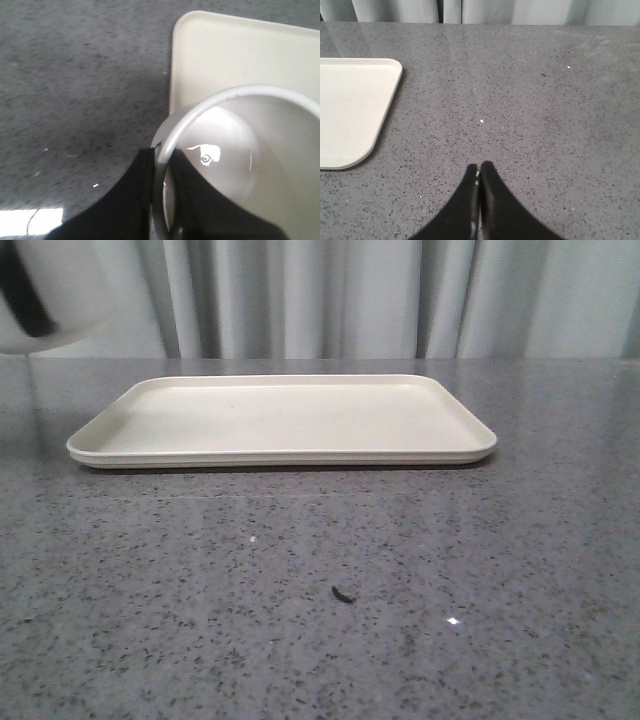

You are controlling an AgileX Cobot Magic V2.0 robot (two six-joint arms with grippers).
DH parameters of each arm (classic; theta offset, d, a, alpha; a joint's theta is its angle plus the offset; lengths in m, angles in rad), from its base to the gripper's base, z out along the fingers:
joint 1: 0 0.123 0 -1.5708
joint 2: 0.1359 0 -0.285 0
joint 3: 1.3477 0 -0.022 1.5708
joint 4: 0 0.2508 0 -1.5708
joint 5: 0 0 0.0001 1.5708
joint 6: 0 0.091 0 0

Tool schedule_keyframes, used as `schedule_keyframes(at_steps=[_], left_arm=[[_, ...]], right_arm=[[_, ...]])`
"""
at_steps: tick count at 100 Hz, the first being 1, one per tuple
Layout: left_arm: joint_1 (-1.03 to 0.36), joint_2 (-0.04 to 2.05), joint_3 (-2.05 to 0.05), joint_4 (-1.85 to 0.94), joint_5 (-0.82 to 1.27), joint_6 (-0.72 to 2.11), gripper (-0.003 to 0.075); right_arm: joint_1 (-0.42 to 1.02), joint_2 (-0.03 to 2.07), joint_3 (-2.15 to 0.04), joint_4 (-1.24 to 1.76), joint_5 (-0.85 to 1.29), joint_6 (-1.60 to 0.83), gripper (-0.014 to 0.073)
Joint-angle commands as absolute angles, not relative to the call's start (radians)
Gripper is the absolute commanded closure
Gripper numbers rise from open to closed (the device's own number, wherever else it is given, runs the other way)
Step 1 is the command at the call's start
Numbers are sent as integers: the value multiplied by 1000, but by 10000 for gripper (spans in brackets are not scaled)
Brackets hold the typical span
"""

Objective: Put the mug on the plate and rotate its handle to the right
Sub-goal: 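Carry the white mug with the left gripper toward the cream tray, then lower the mug onto the tray and open the left gripper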

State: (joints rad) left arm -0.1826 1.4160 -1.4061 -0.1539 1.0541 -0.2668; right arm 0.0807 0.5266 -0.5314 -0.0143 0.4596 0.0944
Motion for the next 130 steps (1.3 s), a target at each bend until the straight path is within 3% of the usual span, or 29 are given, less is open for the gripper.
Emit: schedule_keyframes(at_steps=[1,21,44,81,90,112,130], left_arm=[[-270,1458,-1505,-154,994,-321,739],[-425,1613,-1654,-43,988,-433,739],[-506,1750,-1788,-36,996,-507,739],[-526,1817,-1812,-26,1032,-505,734],[-526,1817,-1813,-26,1047,-494,668],[-526,1817,-1813,-24,1077,-489,373],[-526,1786,-1815,6,1066,-486,330]], right_arm=[[79,537,-562,-17,372,92,654],[79,537,-562,-17,372,92,654],[79,537,-562,-17,372,92,654],[79,537,-562,-17,366,92,654],[79,537,-562,-17,366,92,654],[79,537,-562,-17,366,92,654],[79,537,-562,-17,348,92,654]])
